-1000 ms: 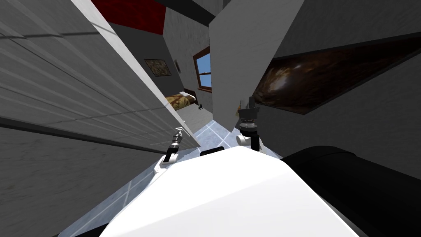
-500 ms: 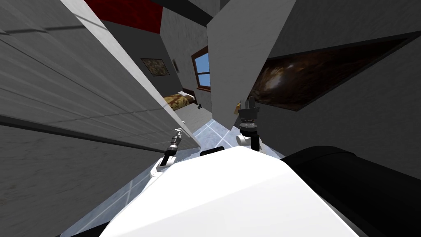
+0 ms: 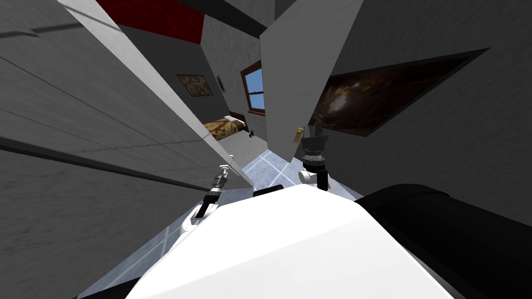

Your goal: Pull the door open

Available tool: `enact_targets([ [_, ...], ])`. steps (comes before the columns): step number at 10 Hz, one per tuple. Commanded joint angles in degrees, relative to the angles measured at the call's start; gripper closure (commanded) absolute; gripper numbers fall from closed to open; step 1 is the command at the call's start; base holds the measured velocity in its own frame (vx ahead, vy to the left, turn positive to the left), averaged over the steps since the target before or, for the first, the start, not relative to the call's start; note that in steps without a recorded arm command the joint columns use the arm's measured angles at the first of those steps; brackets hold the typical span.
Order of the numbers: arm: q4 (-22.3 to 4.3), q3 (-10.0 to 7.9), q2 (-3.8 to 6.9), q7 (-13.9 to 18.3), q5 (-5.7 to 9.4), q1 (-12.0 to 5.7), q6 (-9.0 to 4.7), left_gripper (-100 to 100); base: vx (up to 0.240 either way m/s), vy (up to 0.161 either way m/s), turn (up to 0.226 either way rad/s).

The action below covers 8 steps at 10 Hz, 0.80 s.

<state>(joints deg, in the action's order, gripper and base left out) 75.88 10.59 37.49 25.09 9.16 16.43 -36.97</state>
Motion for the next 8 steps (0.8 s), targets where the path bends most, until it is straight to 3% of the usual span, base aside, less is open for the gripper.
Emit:
enact_targets([
  [1, 0.1, 0.38, 1.47, 1.0, 0.12, 0.98, -1.78, 100, -0.107, 0.056, -0.025],
  [4, 0.1, 1.21, 3.74, 2.4, 0.21, 2.62, -4.66, 100, -0.103, 0.056, -0.038],
  [5, 0.6, 1.24, 3.22, 2.1, 0.15, 2.61, -3.73, 100, -0.028, 0.014, -0.005],
  [6, -0.8, 1.53, 4.13, 2.9, 0.13, 3.25, -6.05, 100, -0.032, -0.02, -0.081],
  [8, -2.1, 1.64, 5.0, 3.6, 0.17, 3.66, -8.24, 100, -0.073, 0.034, -0.086],
])
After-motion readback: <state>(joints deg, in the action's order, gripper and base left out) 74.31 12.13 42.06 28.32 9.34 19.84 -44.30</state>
